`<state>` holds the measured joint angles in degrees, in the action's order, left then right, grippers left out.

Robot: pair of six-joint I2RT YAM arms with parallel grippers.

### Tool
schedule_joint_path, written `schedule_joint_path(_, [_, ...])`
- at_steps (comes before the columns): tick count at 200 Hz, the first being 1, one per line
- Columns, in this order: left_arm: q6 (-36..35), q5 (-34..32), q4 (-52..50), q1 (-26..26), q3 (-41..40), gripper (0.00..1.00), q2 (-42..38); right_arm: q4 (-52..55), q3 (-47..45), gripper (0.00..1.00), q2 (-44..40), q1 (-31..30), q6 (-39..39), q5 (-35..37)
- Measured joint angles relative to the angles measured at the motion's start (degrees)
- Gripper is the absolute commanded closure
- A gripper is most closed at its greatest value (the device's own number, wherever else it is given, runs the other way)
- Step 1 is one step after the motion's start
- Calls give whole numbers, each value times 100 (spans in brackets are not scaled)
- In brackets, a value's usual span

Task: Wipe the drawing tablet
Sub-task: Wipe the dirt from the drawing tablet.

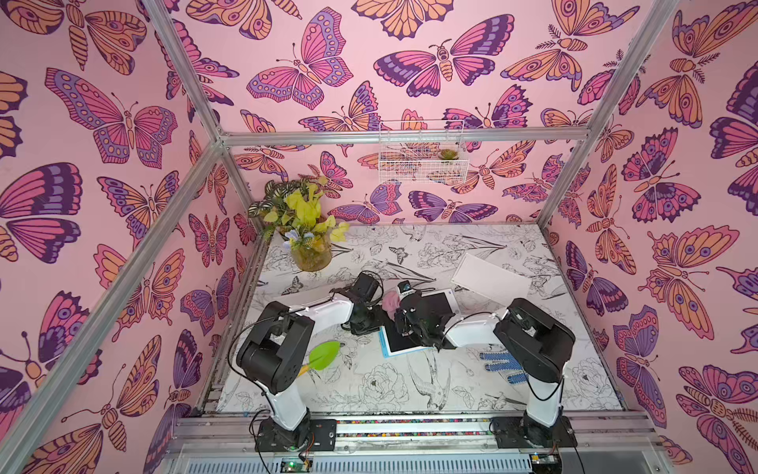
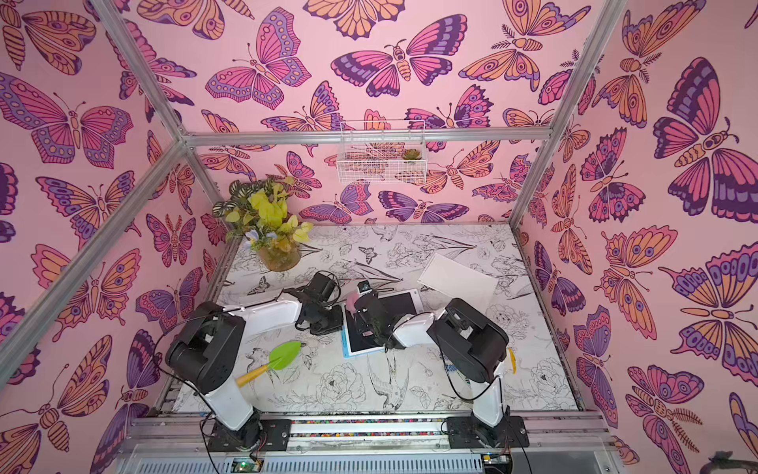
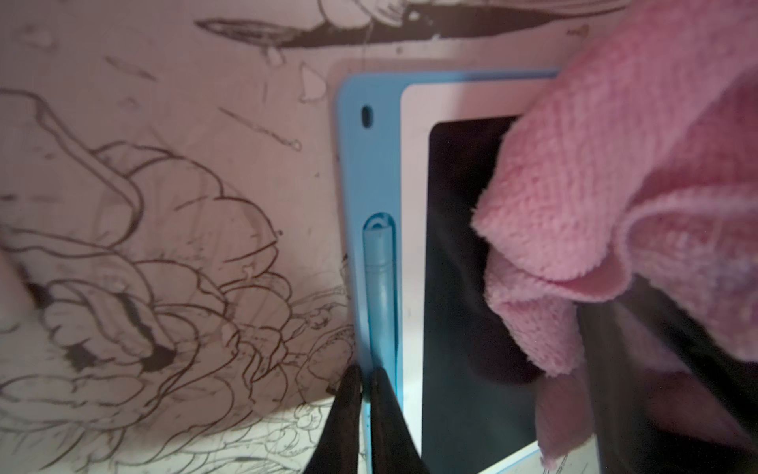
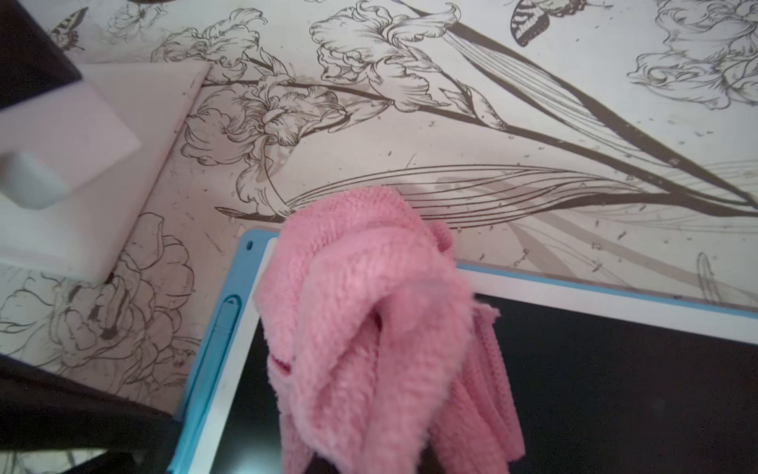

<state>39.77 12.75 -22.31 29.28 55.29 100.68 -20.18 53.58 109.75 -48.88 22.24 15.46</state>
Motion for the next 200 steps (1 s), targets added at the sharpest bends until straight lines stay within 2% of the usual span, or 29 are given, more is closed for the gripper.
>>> schedule_joint_path(27, [-17,79,72,0,4,90,28,20,-118,100,-87,763,-24,-39])
schedule_joint_path(43, [-17,116,105,0,26,90,55,33,-109,100,-101,990,-90,-146])
schedule_joint_path(60, [-17,131,81,0,59,90,74,125,37,100,-28,793,-120,-240])
schedule_joint_path(95, [-11,149,-68,-39,142,91,116,168,820,100,540,-153,2,-422])
schedule_joint_path(150, [55,232,7,-39,142,91,153,-160,476,100,417,595,186,-787])
schedule_joint_path(200, [175,345,13,-118,114,93,144,-44,984,100,741,-20,304,-750])
